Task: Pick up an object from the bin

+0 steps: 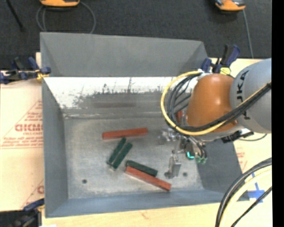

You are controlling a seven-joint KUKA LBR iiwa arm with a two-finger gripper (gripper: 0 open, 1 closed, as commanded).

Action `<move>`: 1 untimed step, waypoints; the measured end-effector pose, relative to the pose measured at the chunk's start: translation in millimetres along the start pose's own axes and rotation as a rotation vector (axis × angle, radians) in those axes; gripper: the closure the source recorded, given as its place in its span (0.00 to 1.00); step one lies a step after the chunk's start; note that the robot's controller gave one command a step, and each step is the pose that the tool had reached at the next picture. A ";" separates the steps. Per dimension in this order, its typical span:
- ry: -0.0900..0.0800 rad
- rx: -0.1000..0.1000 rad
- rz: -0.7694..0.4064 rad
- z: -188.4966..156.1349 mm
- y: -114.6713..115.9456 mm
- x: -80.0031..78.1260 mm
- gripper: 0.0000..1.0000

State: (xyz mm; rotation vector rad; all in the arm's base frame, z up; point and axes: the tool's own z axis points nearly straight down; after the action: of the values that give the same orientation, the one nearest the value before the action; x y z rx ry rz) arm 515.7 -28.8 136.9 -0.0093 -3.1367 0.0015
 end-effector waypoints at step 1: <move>-0.008 -0.001 -0.030 69.6 37.4 33.6 0.00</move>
Offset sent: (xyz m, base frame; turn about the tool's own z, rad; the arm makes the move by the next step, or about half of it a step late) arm -0.0337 0.0368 -0.0669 -0.0262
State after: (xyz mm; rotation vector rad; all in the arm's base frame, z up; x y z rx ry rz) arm 482.0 8.8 67.4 0.0371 -3.1446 -0.0003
